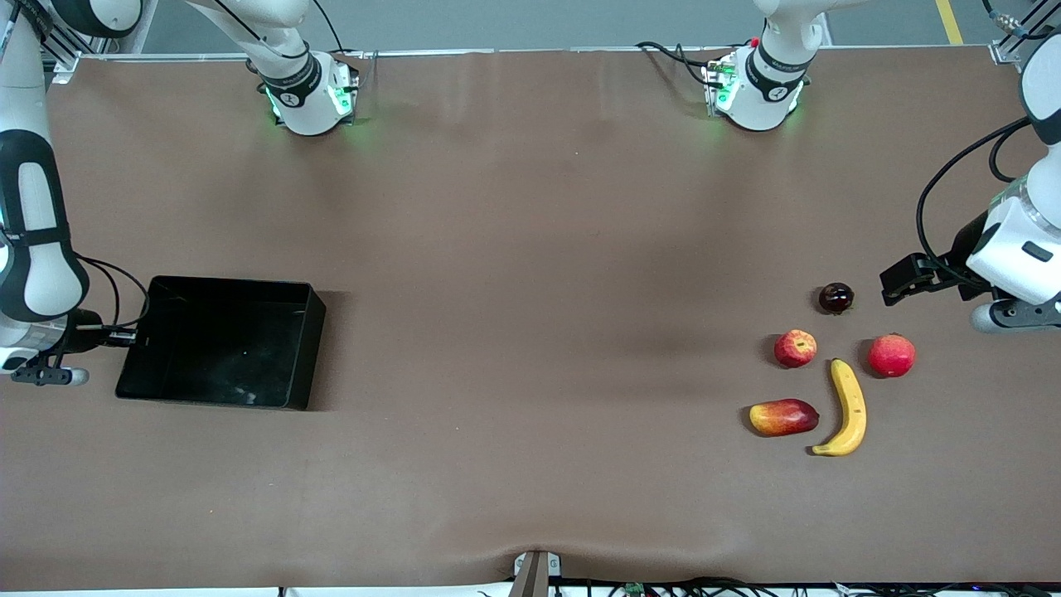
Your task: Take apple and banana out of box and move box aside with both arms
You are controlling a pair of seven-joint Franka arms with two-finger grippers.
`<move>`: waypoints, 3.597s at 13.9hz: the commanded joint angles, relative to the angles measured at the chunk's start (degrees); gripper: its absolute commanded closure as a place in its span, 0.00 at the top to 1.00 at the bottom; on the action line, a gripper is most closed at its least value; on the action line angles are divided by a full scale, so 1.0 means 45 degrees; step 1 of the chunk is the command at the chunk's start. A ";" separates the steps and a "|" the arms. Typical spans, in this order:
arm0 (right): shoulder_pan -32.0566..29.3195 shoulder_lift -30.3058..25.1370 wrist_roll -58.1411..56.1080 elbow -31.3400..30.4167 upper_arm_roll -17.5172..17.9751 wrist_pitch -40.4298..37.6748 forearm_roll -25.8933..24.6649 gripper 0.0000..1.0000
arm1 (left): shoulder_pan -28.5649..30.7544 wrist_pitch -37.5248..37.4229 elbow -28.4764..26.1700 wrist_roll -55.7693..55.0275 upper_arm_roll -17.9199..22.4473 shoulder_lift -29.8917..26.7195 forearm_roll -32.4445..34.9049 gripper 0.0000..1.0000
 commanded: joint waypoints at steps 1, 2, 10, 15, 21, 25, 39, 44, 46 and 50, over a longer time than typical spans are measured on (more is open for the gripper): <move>-0.0076 -0.0095 -0.0144 0.0704 0.0252 -0.0231 0.0140 1.00 | 0.0076 -0.0254 -0.0376 0.0112 0.0021 -0.0526 -0.0289 1.00; -0.0056 -0.0115 -0.0183 0.1151 0.0272 -0.0251 0.0160 1.00 | 0.0056 -0.0351 -0.0357 0.0112 0.0021 -0.0546 -0.0289 1.00; 0.1602 -0.1086 0.0100 0.4476 0.0233 -0.2770 -0.0953 1.00 | -0.0002 -0.0372 -0.0318 0.0209 -0.0174 -0.0742 -0.0289 1.00; 0.3105 -0.2865 0.4264 0.4359 0.0214 -0.4816 -0.1537 1.00 | -0.0002 -0.0546 -0.0357 0.0248 -0.0174 -0.0877 -0.0289 1.00; 0.4065 -0.6574 0.5774 0.2584 0.0253 -0.6070 -0.2321 1.00 | -0.0274 -0.1580 -0.0377 -0.0004 -0.0155 -0.1697 -0.0367 1.00; 0.4007 -0.8198 0.5658 0.1311 0.0253 -0.6343 -0.2321 1.00 | -0.1131 -0.1759 -0.0921 0.0053 0.1070 -0.2282 -0.0853 1.00; 0.4261 -0.8612 0.5520 0.1487 0.0507 -0.7419 -0.3592 1.00 | -0.1526 -0.1641 -0.1353 -0.0005 0.1584 -0.2499 -0.1109 1.00; 0.4261 -0.8592 0.5266 0.1487 0.0487 -0.7438 -0.3297 1.00 | -0.1565 -0.1485 -0.1412 -0.0025 0.1388 -0.2460 -0.1090 1.00; 0.4280 -0.8572 0.5266 0.1487 0.0487 -0.7419 -0.3278 1.00 | -0.1545 -0.1485 -0.1412 -0.0025 0.1388 -0.2460 -0.1109 1.00; 0.4281 -0.8572 0.5266 0.1448 0.0487 -0.7438 -0.3278 1.00 | -0.1409 -0.1602 -0.1314 0.0267 0.1485 -0.2519 -0.1070 1.00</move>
